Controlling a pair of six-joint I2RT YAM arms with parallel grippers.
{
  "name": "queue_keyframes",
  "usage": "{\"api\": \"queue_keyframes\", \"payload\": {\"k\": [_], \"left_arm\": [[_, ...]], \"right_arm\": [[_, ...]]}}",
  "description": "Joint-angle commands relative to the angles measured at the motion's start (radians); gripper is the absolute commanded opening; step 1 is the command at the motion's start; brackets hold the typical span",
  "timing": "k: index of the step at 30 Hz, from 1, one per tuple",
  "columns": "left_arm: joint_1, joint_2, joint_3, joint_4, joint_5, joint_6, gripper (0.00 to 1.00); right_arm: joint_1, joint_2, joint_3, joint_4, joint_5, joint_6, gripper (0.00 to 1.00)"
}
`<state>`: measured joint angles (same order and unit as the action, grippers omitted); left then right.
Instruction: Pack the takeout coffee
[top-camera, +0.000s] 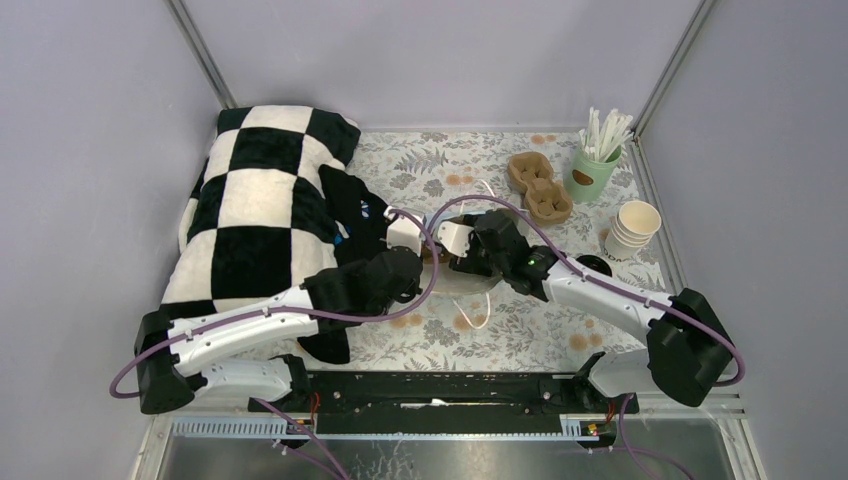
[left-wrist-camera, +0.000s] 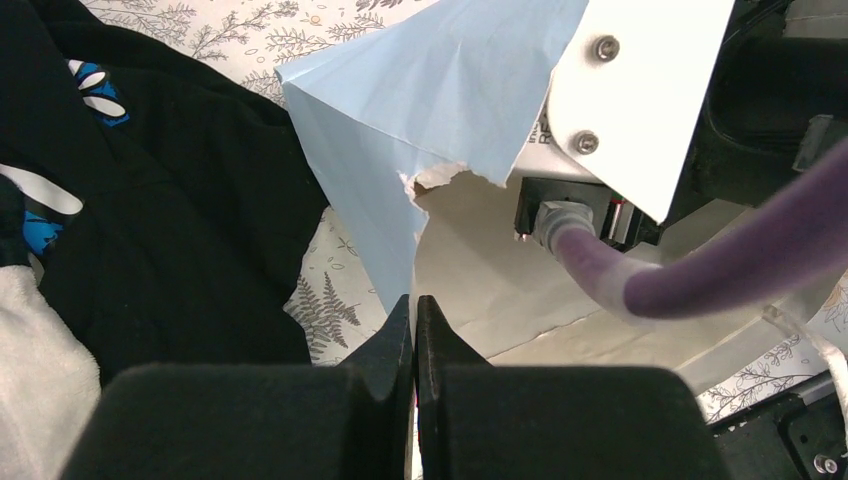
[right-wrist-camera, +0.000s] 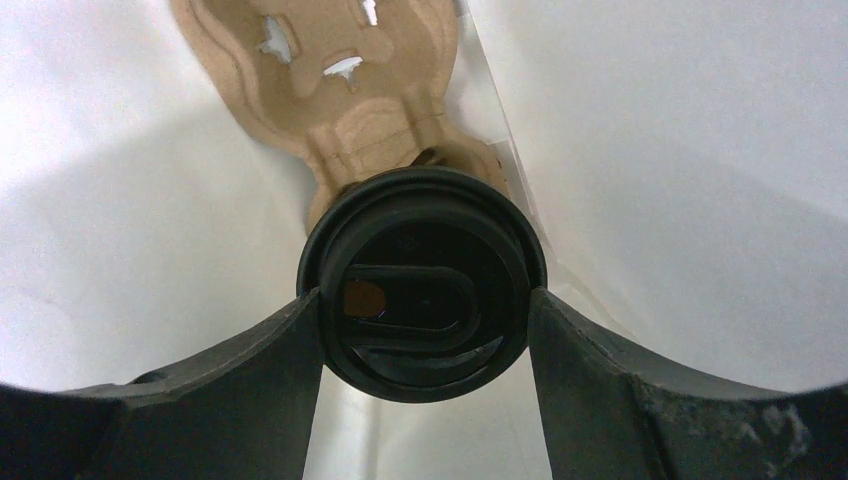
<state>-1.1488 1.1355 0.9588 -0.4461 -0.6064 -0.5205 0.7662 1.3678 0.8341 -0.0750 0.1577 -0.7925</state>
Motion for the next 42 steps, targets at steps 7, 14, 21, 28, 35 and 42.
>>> {"api": "queue_keyframes", "payload": {"k": [7, 14, 21, 28, 35, 42], "left_arm": [[-0.005, 0.009, 0.043, -0.031, 0.003, -0.017, 0.00], [-0.003, 0.033, 0.063, -0.051, 0.003, -0.021, 0.00], [0.018, 0.062, 0.121, -0.129, -0.036, -0.042, 0.00], [0.056, 0.114, 0.212, -0.220, -0.053, -0.062, 0.00], [0.056, 0.132, 0.261, -0.257, -0.019, -0.071, 0.00], [0.057, 0.145, 0.300, -0.259, 0.043, -0.072, 0.00]], "right_arm": [[-0.025, 0.114, -0.090, -0.109, -0.004, 0.139, 0.41], [-0.025, 0.146, -0.057, -0.116, -0.008, 0.137, 0.46], [-0.025, 0.014, 0.017, -0.256, -0.049, 0.123, 0.68], [-0.024, -0.102, 0.073, -0.371, -0.114, 0.124, 1.00], [-0.014, -0.169, 0.136, -0.452, -0.095, 0.147, 1.00], [0.000, -0.181, 0.187, -0.530, -0.108, 0.197, 1.00]]}}
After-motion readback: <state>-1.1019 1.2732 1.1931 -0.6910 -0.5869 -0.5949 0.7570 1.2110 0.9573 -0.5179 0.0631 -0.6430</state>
